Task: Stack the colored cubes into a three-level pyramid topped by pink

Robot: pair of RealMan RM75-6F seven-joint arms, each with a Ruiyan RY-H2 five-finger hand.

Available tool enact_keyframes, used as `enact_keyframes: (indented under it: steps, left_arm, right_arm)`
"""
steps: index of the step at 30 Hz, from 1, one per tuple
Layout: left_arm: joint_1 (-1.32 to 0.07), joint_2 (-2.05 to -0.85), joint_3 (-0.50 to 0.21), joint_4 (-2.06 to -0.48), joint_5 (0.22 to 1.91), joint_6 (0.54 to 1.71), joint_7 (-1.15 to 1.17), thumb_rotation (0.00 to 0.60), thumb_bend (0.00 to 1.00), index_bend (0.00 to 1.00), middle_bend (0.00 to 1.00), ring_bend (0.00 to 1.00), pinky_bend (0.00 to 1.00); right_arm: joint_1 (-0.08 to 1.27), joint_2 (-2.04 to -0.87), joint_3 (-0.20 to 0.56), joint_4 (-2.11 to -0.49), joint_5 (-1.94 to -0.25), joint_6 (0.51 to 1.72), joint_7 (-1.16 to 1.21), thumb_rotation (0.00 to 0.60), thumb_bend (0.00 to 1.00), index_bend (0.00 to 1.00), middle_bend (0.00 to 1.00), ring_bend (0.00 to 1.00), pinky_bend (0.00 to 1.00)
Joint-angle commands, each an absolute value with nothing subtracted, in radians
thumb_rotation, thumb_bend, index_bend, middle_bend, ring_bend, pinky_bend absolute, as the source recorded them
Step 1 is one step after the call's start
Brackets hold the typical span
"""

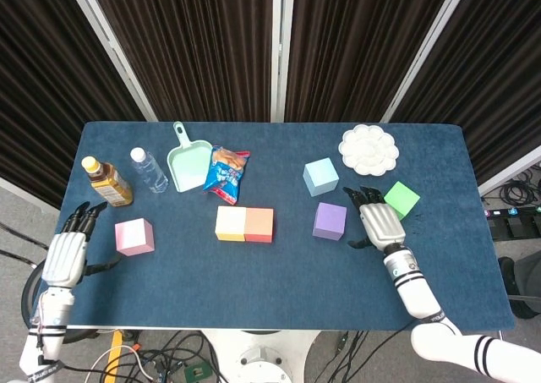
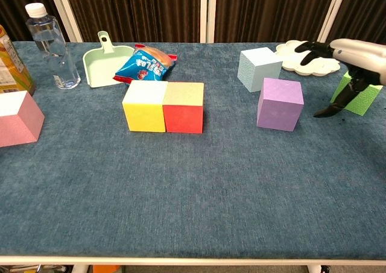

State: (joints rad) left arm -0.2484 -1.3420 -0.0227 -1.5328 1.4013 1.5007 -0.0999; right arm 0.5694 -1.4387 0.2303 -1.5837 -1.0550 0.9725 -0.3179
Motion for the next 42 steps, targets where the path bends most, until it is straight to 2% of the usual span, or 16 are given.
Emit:
enact_keyframes:
  steps: [1, 11, 15, 18, 30, 38, 42]
  left_arm:
    - [-0.233, -1.337, -0.027, -1.515, 1.404, 1.502, -0.123, 0.6, 0.11, 0.09, 0.13, 0.03, 0.14]
    - [-0.212, -1.322, -0.028, -1.514, 1.453, 1.511, -0.141, 0.6, 0.11, 0.09, 0.13, 0.03, 0.14]
    - [-0.21, -1.319, -0.033, -1.517, 1.459, 1.505, -0.141, 0.6, 0.11, 0.09, 0.13, 0.03, 0.14]
    - [-0.209, -1.319, -0.038, -1.522, 1.453, 1.493, -0.138, 0.6, 0.11, 0.09, 0.13, 0.03, 0.13]
    - [-0.209, -1.317, -0.054, -1.515, 1.446, 1.455, -0.159, 0.6, 0.11, 0.09, 0.13, 0.03, 0.13]
    - [-0.21, -1.321, -0.06, -1.506, 1.447, 1.437, -0.161, 0.6, 0.11, 0.09, 0.13, 0.03, 0.13]
    - [-0.208, -1.323, -0.063, -1.503, 1.447, 1.434, -0.16, 0.6, 0.11, 0.09, 0.13, 0.03, 0.13]
  right_arm:
    - [0.591, -1.473, 0.237, -1.556, -1.041, 0.967, -0.305, 0.6, 0.01, 0.0, 0.18, 0.0, 0.0]
    - [0.631, -1.58, 0.238, -1.463, -1.041, 1.006, -0.323, 0.6, 0.07, 0.0, 0.35, 0.0, 0.0]
    - [0.629, -1.586, 0.242, -1.467, -1.064, 1.043, -0.32, 0.6, 0.14, 0.0, 0.45, 0.04, 0.0]
    - [0.632, -1.574, 0.244, -1.49, -1.081, 1.052, -0.319, 0.6, 0.16, 0.0, 0.48, 0.06, 0.0]
    - [0.708, -1.525, 0.215, -1.481, -1.179, 0.905, -0.233, 0.6, 0.16, 0.0, 0.49, 0.07, 0.0]
    - [0.726, -1.564, 0.192, -1.399, -1.34, 0.936, -0.068, 0.6, 0.17, 0.0, 0.5, 0.07, 0.0]
    - [0.734, -1.593, 0.189, -1.36, -1.361, 0.949, -0.037, 0.6, 0.17, 0.0, 0.51, 0.07, 0.0]
